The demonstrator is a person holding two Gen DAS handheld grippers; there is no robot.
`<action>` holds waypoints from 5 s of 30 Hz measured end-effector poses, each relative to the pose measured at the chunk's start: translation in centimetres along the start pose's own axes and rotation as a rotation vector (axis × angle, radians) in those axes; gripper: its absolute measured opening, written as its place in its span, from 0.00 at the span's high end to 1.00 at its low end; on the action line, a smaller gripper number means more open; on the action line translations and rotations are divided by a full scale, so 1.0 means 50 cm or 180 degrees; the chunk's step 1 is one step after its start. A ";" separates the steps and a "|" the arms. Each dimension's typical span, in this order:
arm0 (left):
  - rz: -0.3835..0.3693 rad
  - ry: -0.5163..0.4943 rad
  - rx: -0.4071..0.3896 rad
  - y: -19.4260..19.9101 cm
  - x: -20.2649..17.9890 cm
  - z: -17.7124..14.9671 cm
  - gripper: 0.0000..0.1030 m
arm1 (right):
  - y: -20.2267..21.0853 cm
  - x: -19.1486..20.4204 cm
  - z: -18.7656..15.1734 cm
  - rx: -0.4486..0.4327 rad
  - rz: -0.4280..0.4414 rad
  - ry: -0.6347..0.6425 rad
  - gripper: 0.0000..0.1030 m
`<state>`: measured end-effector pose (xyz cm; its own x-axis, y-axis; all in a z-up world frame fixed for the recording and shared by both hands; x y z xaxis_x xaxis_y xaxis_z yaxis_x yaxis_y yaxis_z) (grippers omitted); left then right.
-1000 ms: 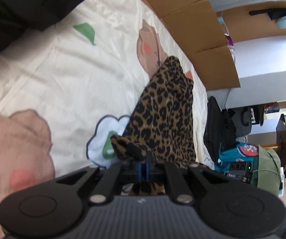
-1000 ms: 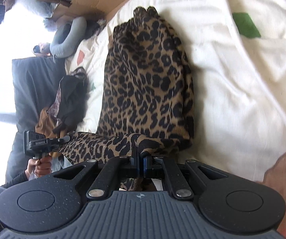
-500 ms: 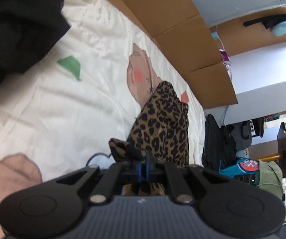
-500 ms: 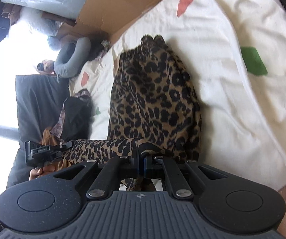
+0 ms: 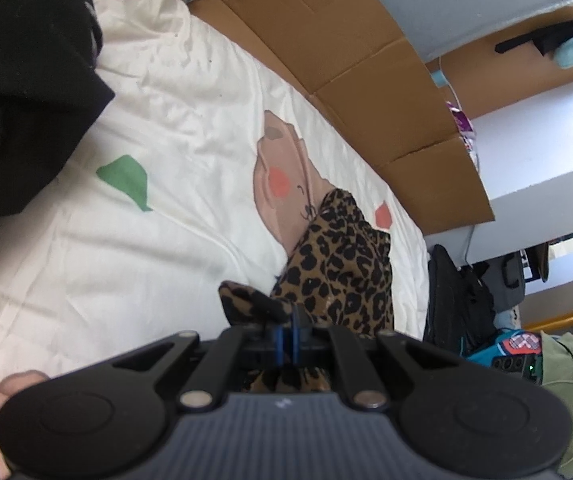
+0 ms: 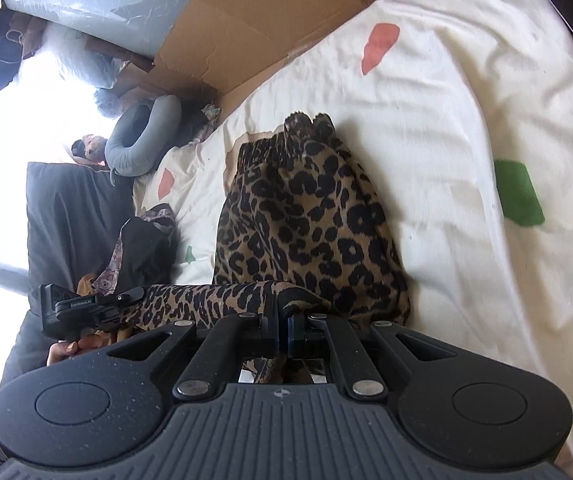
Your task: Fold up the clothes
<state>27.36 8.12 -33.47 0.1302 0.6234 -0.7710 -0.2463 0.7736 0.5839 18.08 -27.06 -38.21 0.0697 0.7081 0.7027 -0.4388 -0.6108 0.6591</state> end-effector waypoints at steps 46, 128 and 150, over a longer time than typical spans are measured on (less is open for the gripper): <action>0.0317 -0.0208 0.0214 -0.127 0.019 -0.014 0.43 | -0.056 -0.001 0.025 -0.0017 -0.0136 0.0217 0.43; 0.1169 -0.1465 -0.0379 -0.227 -0.017 0.146 0.97 | -0.079 -0.016 0.166 -0.0705 -0.1314 0.0647 0.98; 0.1371 -0.1623 -0.0153 -0.279 -0.007 0.137 0.64 | -0.144 -0.035 0.150 -0.0558 -0.1664 0.0887 0.64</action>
<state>37.31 -2.09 -39.62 0.4453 0.8604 -0.2479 -0.4187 0.4448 0.7917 27.85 -26.56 -42.15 0.0890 0.9784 0.1865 -0.5522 -0.1073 0.8268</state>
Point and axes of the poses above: each gripper's, at about its wrist camera, not at the fingertips, and y roughly against the way its jaws point, x to its left, z to its top, the point moved 4 cm from there along -y, roughly the way its jaws point, and after that the axes turned 7 degrees about -z, right-handed, at the moved point
